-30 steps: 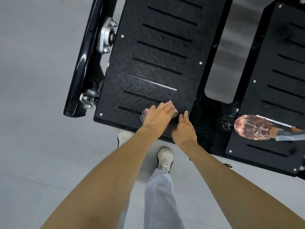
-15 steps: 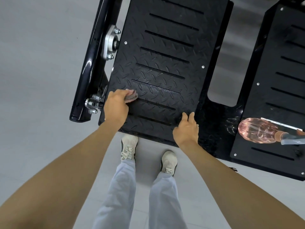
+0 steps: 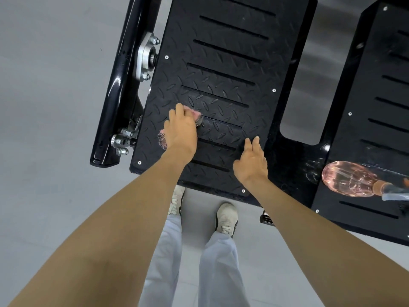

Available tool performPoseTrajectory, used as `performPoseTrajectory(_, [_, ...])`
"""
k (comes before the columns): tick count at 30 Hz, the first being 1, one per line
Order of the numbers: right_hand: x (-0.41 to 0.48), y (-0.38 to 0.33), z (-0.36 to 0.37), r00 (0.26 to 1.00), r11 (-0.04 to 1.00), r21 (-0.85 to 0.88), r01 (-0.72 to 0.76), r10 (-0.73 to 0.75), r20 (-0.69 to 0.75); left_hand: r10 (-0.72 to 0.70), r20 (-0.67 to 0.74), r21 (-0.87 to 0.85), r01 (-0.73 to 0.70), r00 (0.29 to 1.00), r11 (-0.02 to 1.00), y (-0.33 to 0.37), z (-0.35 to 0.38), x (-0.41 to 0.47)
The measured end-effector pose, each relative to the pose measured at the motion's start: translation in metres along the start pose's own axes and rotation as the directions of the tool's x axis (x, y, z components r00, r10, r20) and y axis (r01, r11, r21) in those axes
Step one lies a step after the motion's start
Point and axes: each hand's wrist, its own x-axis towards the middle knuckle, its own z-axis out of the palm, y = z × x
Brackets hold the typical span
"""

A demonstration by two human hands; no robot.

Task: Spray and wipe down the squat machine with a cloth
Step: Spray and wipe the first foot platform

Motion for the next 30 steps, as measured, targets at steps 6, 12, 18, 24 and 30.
performPoseTrajectory(6, [-0.001,0.006,0.0,1.0,1.0,0.012,-0.015,0.016,-0.027,0.349,0.083,-0.035,-0.348,0.933,0.937,0.063,0.01,-0.026])
performPoseTrajectory(12, [-0.001,0.013,-0.002,0.998,0.998,0.054,-0.039,0.042,-0.048,0.408,0.075,0.074,-0.413,0.91,0.908,0.08,0.021,-0.037])
performPoseTrajectory(18, [-0.002,0.013,-0.003,0.998,0.999,0.03,-0.04,0.041,-0.042,0.428,0.055,0.21,-0.429,0.902,0.879,0.025,0.002,-0.012])
performPoseTrajectory(24, [-0.004,-0.006,0.001,0.999,0.999,0.027,-0.043,0.044,-0.026,0.379,0.006,0.245,-0.369,0.926,0.897,-0.033,-0.008,0.009])
performPoseTrajectory(30, [0.0,-0.03,0.0,0.998,0.997,0.048,-0.053,0.055,-0.038,0.074,0.049,-0.513,-0.039,0.996,0.858,-0.076,-0.004,0.04])
